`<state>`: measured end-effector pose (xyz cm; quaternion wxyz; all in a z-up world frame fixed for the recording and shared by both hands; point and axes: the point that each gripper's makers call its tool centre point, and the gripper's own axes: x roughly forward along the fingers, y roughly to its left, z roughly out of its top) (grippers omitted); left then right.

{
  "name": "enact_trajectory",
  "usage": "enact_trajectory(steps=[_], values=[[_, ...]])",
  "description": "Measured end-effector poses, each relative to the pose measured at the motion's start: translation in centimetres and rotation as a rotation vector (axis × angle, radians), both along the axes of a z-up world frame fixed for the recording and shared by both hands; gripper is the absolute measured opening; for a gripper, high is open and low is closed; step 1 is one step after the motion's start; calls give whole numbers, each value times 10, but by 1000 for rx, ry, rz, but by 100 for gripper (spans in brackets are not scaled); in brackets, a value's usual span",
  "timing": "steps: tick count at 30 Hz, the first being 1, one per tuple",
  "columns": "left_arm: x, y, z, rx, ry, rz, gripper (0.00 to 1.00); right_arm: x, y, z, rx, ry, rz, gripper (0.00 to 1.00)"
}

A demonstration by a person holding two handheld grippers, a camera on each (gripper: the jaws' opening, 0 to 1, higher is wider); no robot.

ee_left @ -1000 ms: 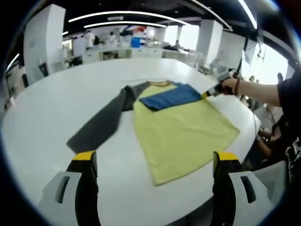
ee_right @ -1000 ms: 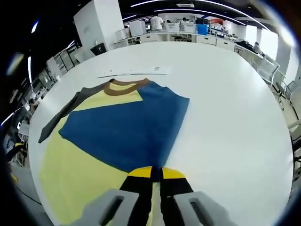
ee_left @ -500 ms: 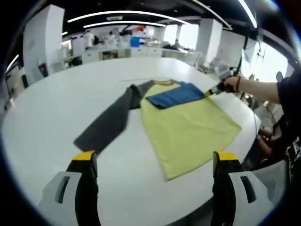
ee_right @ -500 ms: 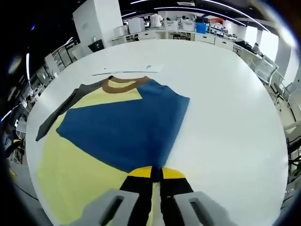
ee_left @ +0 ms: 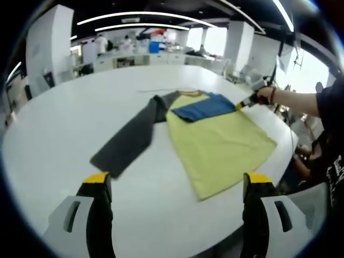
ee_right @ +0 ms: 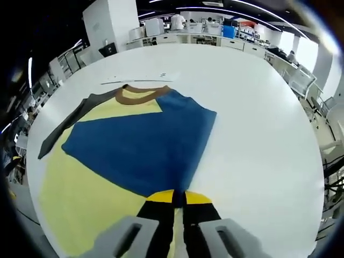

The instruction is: Fold the garment on the visible template until the final outline fits inside the template.

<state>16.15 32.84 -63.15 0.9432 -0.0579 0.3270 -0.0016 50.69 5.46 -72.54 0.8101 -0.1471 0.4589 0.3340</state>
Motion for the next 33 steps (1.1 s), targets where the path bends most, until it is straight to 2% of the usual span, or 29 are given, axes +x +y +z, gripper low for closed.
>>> enact_trajectory(steps=[8,17,21,24,26,30,33], values=[[1,4,4,9,-5,1,98,5,-7,1,-15,-6,1,0],[4,-2,0,-2,3,-14,97,7,-9,1,-11,1,-1,0],[5,-3,1,-4,0,-17,97,7,-10,1,-9,1,-6,2],[6,-2,2,-4,-3,-11,98,8,-10,5,-19,-24,5,6],[5,-2,1,-7,-3,-10,98,8,-10,7,-12,-28,4,11],[4,-4,-1,-3,7,-21,98,9,-4,18,34,-49,-4,37],[6,-4,0,-4,3,-23,98,6,4,28,77,-60,14,46]])
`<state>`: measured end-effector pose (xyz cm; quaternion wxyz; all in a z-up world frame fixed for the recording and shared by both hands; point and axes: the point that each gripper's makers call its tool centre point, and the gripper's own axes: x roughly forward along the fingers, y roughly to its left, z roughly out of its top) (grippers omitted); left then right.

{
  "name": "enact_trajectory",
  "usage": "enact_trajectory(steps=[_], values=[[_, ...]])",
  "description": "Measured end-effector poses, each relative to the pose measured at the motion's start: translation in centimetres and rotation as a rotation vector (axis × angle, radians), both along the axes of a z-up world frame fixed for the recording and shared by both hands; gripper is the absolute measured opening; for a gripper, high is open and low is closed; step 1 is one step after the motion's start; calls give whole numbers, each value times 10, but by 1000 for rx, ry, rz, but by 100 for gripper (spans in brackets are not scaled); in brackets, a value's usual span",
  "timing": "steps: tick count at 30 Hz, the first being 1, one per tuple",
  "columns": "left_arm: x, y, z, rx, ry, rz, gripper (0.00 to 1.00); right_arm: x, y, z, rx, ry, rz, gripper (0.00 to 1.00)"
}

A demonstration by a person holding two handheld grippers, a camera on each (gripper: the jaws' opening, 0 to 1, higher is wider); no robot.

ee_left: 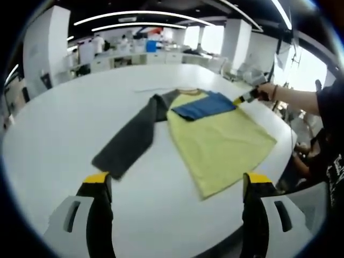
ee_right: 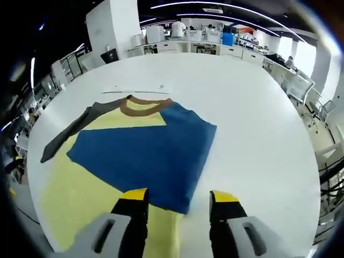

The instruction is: Fold the garment on the visible template until the final outline fits inside the template.

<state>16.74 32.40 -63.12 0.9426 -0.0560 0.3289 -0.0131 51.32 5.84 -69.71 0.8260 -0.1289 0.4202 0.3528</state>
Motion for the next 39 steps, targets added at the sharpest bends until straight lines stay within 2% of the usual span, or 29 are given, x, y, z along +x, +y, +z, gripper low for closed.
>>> enact_trajectory(steps=[5,9,12,19,24,27,30,35,39], values=[[4,0,3,2,-8,-3,98,-7,14,17,61,-31,52,56],[6,0,4,6,-14,-9,98,-14,22,29,105,-44,83,70],[7,3,4,8,-20,-5,98,-23,28,41,139,-58,117,76],[5,9,1,16,-15,10,98,-45,35,68,243,-43,142,92],[4,19,3,18,-29,42,96,-64,32,81,257,-79,183,100],[3,23,4,20,-36,52,95,-76,33,92,316,-81,197,99],[4,28,5,24,-39,60,95,-79,31,96,337,-85,209,99],[5,38,6,33,-44,76,94,-107,30,111,369,-106,258,99],[8,48,9,29,-72,94,92,-126,27,119,386,-131,296,99]])
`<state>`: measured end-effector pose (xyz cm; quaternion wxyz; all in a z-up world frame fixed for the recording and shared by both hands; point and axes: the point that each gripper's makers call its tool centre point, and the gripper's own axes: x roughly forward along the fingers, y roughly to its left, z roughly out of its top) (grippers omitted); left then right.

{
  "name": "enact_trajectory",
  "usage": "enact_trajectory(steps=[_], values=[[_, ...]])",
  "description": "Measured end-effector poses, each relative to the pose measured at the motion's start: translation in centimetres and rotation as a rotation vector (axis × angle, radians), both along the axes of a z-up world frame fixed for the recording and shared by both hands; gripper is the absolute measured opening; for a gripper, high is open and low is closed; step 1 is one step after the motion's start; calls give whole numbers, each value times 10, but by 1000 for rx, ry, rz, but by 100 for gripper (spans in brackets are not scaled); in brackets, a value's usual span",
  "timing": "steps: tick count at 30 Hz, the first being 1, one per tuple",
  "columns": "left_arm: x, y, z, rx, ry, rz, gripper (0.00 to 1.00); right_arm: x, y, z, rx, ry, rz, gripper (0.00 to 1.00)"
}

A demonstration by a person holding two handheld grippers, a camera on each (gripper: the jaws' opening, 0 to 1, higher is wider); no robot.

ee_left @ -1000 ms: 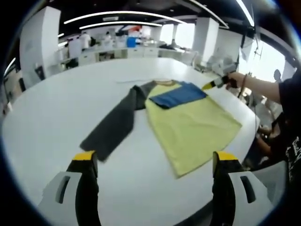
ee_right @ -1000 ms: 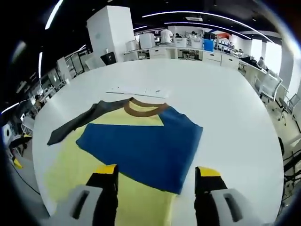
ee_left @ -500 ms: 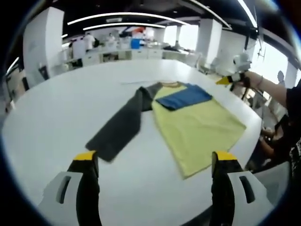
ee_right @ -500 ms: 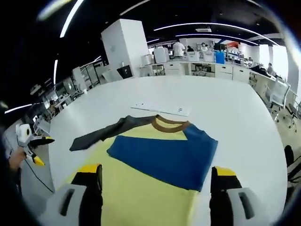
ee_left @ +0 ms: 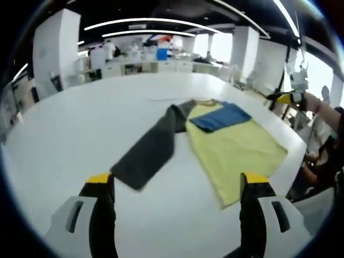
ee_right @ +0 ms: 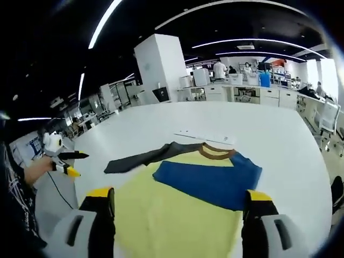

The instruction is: Fold the garment on the visible template until the final outline fits inside the template.

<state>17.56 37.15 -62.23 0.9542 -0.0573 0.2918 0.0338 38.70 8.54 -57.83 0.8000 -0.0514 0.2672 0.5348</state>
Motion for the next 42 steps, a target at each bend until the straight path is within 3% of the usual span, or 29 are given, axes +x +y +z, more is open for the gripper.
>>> enact_trajectory(steps=[9,13,19,24,28,32,42], values=[[8,20,3,45,8,3,87,-27,-9,4,-5,-6,40,99],[11,31,-1,43,10,21,85,-31,-19,-3,-56,-27,69,99],[15,46,-4,38,-1,46,71,-45,-29,-21,-173,-79,96,99],[21,54,-10,41,-1,52,66,-54,-29,-27,-178,-74,92,99],[24,68,-24,50,12,72,54,-61,-28,-28,-199,-78,111,100],[26,79,-41,0,22,107,50,-66,-25,-28,-197,-63,125,100],[29,100,-69,27,66,125,38,-71,-24,-36,-206,-34,118,100]])
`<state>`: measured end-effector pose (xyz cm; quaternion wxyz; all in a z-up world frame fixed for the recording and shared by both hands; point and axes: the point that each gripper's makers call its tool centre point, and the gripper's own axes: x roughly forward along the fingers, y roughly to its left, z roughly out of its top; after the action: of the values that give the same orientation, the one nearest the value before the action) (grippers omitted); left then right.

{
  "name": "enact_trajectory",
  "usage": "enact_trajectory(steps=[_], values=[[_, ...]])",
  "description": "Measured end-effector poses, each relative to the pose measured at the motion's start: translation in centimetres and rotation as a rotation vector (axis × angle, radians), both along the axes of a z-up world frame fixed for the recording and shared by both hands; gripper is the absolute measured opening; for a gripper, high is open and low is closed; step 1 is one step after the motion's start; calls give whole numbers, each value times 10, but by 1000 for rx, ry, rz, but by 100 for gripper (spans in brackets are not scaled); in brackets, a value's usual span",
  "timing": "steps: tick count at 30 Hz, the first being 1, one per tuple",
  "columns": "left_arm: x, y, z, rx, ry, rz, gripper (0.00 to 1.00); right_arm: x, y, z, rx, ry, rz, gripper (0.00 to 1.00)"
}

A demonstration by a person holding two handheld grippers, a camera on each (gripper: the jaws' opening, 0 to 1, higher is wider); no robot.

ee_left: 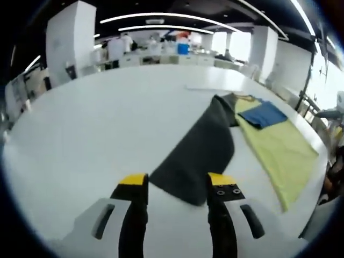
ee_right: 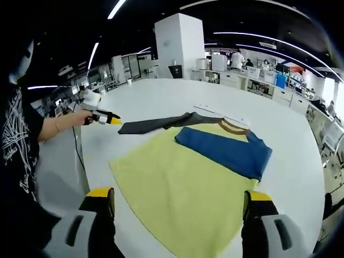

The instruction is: Fold the garment on the visible template until the final outline fits inside the template.

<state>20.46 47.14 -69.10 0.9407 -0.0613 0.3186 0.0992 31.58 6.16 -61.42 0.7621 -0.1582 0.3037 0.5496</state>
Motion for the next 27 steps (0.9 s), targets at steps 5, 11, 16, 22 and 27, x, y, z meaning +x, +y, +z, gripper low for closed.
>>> enact_trajectory(steps=[5,11,16,22,27], values=[[0,3,-10,-3,27,6,34,1,-1,-5,-3,11,-21,100],[3,10,-16,13,40,17,31,-1,0,-8,-1,22,-25,100],[1,15,-21,21,49,22,27,1,-1,-9,0,26,-35,100],[3,18,-26,54,63,15,21,5,-1,-5,34,53,-67,100],[4,20,-28,37,47,31,20,9,-3,0,57,48,-94,100]])
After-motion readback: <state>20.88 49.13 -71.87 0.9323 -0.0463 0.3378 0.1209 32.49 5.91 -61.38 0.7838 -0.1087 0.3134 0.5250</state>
